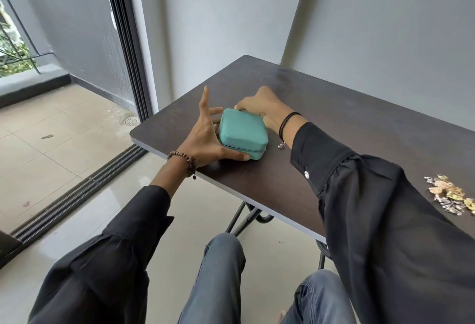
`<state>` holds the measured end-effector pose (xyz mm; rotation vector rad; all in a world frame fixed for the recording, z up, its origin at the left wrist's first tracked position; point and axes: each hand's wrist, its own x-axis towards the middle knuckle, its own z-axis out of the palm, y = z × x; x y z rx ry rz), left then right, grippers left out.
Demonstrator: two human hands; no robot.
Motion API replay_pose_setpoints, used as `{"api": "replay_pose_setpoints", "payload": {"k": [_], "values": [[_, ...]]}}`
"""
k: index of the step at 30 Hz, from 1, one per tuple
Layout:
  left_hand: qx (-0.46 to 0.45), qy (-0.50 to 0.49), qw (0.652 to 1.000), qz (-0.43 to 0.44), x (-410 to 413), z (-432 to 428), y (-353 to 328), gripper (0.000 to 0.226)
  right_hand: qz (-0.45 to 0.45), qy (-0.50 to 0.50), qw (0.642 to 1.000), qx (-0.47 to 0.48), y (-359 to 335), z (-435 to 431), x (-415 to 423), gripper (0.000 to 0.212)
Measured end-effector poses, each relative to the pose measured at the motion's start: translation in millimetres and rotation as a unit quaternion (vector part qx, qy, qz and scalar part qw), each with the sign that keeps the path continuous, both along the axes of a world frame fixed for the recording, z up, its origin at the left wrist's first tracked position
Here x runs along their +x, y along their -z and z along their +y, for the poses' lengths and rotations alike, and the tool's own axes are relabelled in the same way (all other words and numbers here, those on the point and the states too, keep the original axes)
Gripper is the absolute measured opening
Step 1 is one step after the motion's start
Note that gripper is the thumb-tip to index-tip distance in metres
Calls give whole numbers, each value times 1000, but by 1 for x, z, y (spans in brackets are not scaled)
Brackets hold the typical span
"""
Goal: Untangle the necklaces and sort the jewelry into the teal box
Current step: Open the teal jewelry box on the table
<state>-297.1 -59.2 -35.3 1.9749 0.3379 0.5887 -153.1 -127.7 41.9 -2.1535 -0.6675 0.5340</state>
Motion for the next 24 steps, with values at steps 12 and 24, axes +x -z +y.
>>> {"api": "replay_pose_setpoints", "payload": {"k": [12, 24], "values": [[-55, -22, 998, 30, -1, -1, -10, 119, 46, -25, 977, 208, 50, -85, -10, 53], [32, -220, 974, 38, 34, 15, 5, 59, -4, -33, 972, 231, 77, -99, -14, 15]]}}
